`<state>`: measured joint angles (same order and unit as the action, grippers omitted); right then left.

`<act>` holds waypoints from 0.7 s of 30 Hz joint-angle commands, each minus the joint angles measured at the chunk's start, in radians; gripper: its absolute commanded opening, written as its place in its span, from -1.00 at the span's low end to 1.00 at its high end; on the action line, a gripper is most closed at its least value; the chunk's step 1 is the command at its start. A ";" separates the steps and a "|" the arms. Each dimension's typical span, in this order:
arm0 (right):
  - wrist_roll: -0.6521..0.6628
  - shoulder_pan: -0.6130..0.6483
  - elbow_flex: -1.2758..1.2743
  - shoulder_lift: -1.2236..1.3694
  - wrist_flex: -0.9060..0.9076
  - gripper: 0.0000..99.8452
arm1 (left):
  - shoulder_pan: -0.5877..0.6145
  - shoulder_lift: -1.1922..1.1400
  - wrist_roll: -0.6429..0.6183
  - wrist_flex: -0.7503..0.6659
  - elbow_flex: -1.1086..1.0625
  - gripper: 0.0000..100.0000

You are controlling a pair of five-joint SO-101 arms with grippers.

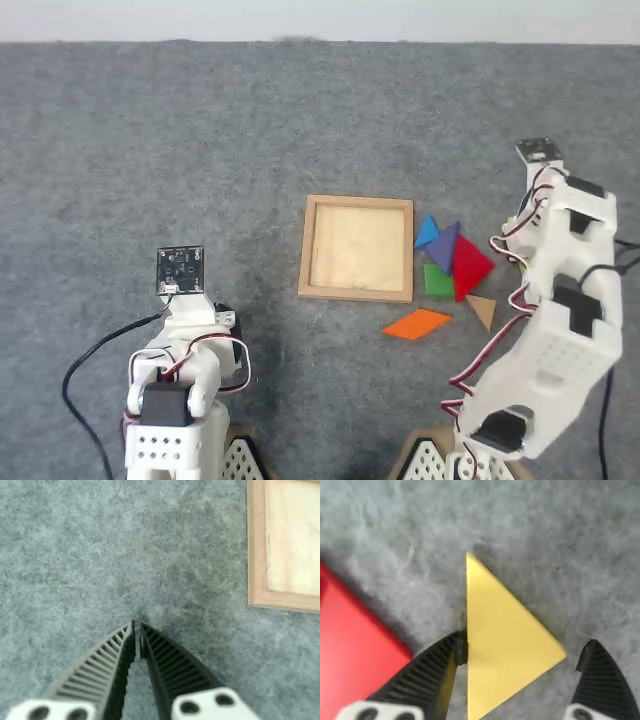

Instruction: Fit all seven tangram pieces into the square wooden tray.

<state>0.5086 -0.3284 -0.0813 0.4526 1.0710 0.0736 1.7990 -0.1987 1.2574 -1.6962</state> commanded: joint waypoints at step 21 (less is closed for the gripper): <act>0.058 -0.031 0.115 0.076 0.076 -0.52 | 0.006 0.020 0.015 0.005 0.013 -0.97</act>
<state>0.6007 -0.3391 0.0169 0.5186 1.1354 0.0736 1.7990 -0.1987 1.2574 -1.6962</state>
